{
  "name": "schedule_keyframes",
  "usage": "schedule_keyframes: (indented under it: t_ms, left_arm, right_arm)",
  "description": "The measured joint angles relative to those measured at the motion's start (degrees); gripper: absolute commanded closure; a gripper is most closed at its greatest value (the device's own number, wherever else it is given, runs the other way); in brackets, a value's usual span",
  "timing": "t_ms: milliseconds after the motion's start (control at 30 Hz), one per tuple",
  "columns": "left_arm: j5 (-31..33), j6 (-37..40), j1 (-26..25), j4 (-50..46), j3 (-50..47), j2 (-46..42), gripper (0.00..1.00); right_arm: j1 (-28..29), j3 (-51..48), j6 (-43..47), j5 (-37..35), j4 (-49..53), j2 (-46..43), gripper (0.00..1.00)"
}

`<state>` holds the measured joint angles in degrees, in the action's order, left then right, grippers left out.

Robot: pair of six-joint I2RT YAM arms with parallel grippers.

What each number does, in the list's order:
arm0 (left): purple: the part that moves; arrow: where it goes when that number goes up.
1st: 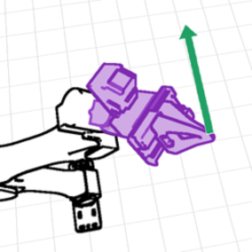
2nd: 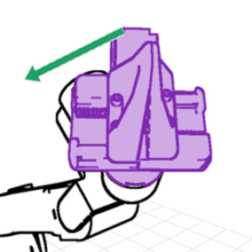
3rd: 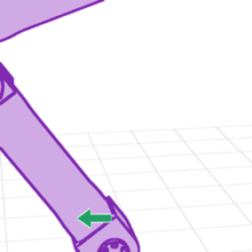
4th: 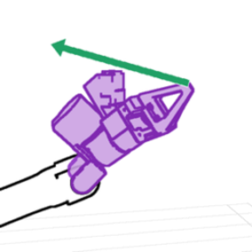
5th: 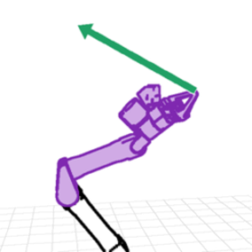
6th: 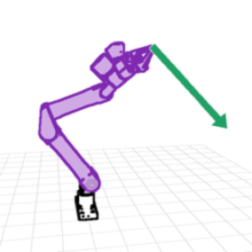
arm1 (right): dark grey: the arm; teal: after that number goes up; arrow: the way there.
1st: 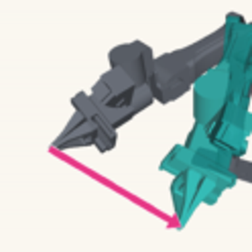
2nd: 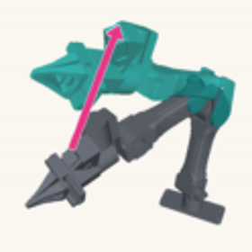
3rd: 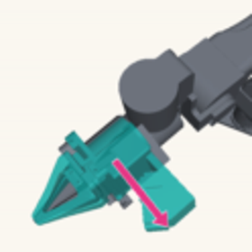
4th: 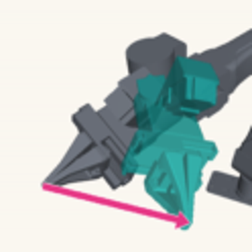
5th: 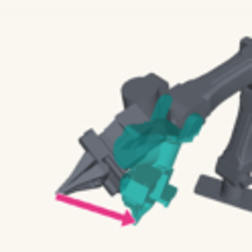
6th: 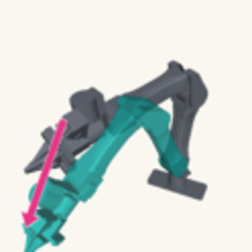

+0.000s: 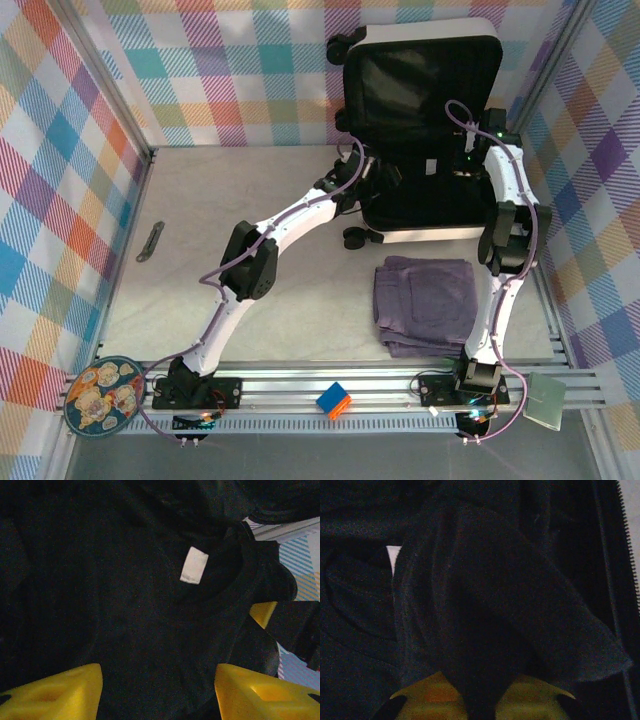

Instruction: Pack the luggage

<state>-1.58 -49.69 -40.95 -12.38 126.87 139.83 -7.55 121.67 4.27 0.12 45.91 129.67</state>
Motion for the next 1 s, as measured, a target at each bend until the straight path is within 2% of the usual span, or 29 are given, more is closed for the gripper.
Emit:
schedule_keyframes:
  t_ms: [67, 167, 500, 633, 800, 1000]
  left_arm:
    - [0.6, 0.0, -0.2, 0.0, -1.0, -1.0, 0.39]
    - [1.3, 0.4, -0.2, 0.2, -2.9, -2.9, 0.39]
    - [3.0, 3.5, -0.2, 0.5, -7.3, -8.8, 0.38]
    - [3.9, 4.8, -0.3, 0.6, -10.4, -11.5, 0.38]
    - [4.7, 6.5, -0.3, 0.7, -14.8, -14.7, 0.38]
    - [5.0, 8.1, -0.3, 1.1, -22.1, -19.2, 0.38]
  right_arm:
    - [0.0, 0.1, 0.1, -0.3, 0.0, 0.2, 0.56]
    - [0.0, 0.5, 0.2, -1.3, -0.6, 0.2, 0.46]
    - [-0.4, -1.8, -1.3, -4.3, -3.9, -2.3, 0.36]
    - [-0.4, -5.7, -2.1, -4.7, -5.4, -6.6, 0.27]
    - [-0.4, -10.5, -2.8, -5.0, -7.5, -11.4, 0.29]
    - [-0.4, -14.0, -4.2, -3.0, -9.3, -12.0, 0.34]
